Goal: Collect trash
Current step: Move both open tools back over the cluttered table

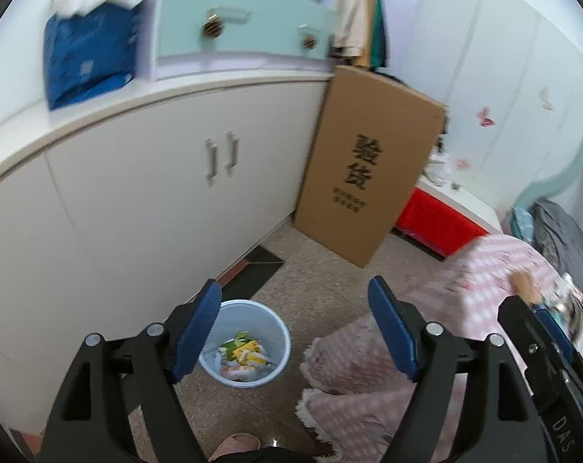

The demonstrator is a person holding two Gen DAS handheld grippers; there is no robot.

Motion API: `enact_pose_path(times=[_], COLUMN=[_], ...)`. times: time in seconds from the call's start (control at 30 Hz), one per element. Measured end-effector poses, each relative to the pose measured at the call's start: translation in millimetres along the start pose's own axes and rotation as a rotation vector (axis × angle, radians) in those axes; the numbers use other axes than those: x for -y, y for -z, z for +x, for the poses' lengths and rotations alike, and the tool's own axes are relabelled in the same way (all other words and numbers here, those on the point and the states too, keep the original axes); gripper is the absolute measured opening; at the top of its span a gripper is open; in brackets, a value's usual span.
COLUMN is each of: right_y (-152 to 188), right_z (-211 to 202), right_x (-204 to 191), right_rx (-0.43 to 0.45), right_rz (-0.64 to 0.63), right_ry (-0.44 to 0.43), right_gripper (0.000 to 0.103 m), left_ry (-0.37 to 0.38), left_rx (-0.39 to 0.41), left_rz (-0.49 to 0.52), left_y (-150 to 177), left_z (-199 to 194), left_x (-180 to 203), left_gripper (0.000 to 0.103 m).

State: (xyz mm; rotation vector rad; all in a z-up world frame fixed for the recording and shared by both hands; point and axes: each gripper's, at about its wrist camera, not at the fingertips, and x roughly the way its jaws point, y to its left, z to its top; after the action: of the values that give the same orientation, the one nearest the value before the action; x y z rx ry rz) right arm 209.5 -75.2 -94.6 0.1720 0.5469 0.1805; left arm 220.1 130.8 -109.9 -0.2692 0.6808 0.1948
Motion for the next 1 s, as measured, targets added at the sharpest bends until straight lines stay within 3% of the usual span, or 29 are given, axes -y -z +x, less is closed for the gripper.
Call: enact_pose_path(times=[0.3, 0.6, 0.7, 0.8, 1.0], right_y=[10, 43, 51, 53, 34], right_z=[-65, -103, -102, -89, -68], right_x=[102, 231, 258, 274, 285], right_rx=[0.024, -0.038, -0.074, -0.121, -0.156], right_rz=[0.1, 0.344, 0.393, 0.447, 0.407], right_ry=[0.147, 0.332, 0.335, 0.277, 0.311], right_gripper=[0.077, 0.081, 0.081, 0.081, 0.08], left_ry=[0.14, 0.203, 0.194, 0.185, 0.171], left_rx=[-0.018, -0.019, -0.019, -0.011, 0.007], left_rz=[0.179, 0.43, 0.485, 0.523, 0.558], left_y=[33, 78, 84, 86, 77], left_z=[-32, -39, -35, -30, -18], left_x=[102, 203, 222, 237, 257], left_gripper=[0.079, 0.08, 0.08, 0.08, 0.08])
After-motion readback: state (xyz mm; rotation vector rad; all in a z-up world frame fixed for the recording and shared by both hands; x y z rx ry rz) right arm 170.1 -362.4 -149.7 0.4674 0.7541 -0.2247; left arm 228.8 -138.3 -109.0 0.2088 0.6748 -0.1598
